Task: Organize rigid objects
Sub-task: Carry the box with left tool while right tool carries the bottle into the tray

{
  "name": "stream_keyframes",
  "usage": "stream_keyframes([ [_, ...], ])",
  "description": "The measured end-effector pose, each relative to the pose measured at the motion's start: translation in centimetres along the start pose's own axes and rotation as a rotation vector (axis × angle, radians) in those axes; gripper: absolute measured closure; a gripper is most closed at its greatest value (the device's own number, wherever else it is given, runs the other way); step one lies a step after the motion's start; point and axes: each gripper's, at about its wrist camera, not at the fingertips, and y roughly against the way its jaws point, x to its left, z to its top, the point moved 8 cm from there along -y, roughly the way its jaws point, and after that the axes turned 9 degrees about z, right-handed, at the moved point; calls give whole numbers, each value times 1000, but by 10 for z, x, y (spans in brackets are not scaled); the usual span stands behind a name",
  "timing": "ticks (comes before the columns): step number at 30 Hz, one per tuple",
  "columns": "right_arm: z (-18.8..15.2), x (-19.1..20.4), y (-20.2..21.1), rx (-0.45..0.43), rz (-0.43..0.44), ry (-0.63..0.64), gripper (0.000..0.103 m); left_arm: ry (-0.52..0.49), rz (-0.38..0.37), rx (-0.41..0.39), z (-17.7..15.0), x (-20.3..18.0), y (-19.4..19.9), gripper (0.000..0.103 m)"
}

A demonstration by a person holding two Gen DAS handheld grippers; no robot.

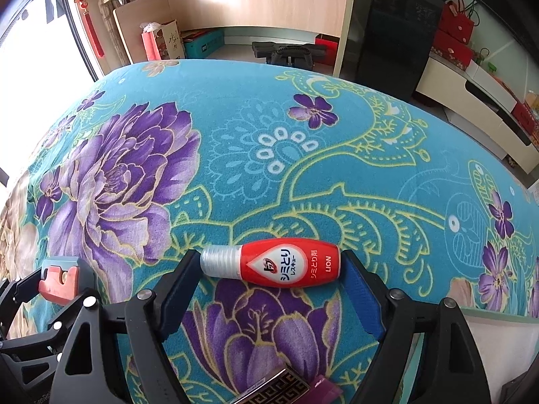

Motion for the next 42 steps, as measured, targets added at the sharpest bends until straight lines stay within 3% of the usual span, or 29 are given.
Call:
stream_keyframes([
  [9, -13, 5, 27, -46, -22, -17, 24, 9, -33, -23, 1, -3, 9, 27],
  [14, -26, 6, 67, -99, -34, -59, 24, -8, -37, -50, 0, -9, 21, 27],
  [21, -55, -13, 134, -191, -89, -170, 24, -68, -98, -115, -5, -35, 58, 27],
  [26, -96, -39, 171, -213, -184, -253, 24, -151, -161, -172, -12, -68, 90, 27],
  [31, -147, -79, 190, -150, -263, -399, 24, -251, -253, -209, -29, -108, 120, 27],
  [36, -192, -122, 208, -127, -301, -552, 24, -380, -322, -229, -51, -157, 144, 27],
  [42, -223, -157, 218, -131, -313, -662, 24, -515, -381, -228, -83, -205, 160, 27],
])
